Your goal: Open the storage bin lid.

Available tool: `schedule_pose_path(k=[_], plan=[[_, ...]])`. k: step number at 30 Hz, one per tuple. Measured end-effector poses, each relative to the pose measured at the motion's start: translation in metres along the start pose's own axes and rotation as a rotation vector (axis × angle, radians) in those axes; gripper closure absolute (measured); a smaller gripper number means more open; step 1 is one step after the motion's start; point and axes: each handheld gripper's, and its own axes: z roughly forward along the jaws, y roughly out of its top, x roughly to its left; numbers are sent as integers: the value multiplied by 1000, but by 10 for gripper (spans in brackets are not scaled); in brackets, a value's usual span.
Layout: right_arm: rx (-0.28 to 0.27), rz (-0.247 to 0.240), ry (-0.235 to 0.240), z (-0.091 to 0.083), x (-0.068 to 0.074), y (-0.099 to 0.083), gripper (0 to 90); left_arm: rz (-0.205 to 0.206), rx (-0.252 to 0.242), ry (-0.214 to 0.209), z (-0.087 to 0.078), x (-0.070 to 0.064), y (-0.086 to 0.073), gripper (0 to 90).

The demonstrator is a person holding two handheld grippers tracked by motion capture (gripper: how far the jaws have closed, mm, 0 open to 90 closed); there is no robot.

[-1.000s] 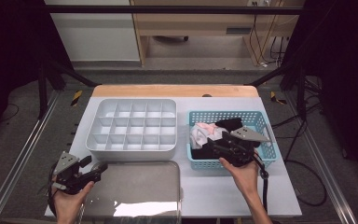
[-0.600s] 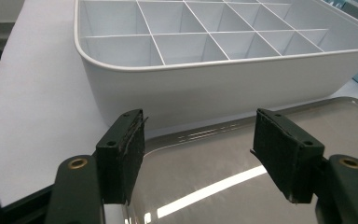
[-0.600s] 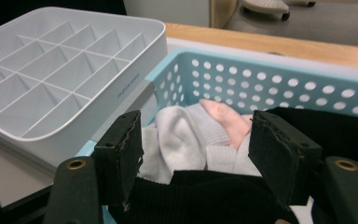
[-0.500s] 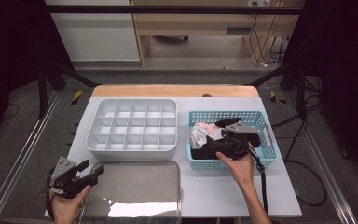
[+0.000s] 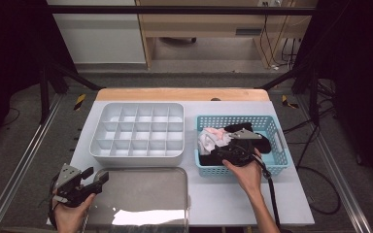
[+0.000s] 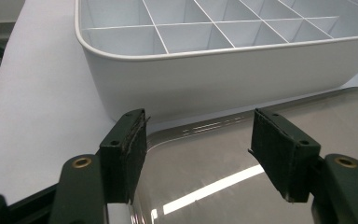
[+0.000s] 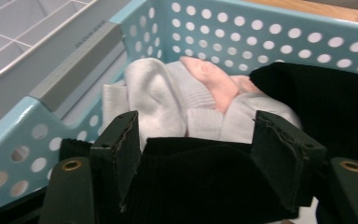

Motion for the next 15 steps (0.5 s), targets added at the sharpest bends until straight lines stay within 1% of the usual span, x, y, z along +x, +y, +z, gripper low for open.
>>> schedule_pose_path(k=[2,5,6,8,9,10,11,13,15], plan=[[7,7,2,-1,0,0,336,2,3,-2,0,0,0,351],[-7,3,-16,-2,0,1,331,1,5,-2,0,0,-1,352],[-6,10,-23,-3,0,1,330,0,5,-3,0,0,-1,353],[-13,21,-11,-3,1,2,325,-2,4,-4,0,1,-1,354],[-15,20,-19,-2,2,3,328,-4,1,-6,0,1,-1,355],[-17,6,-39,-1,3,3,328,-4,-2,-5,-1,2,-1,356],[-14,4,-44,0,3,4,335,-7,-5,-5,-2,2,-1,356],[13,15,-40,3,2,4,347,-8,-1,-5,-1,3,-1,357],[42,14,-41,6,1,3,349,-4,3,-5,-1,3,-1,357]])
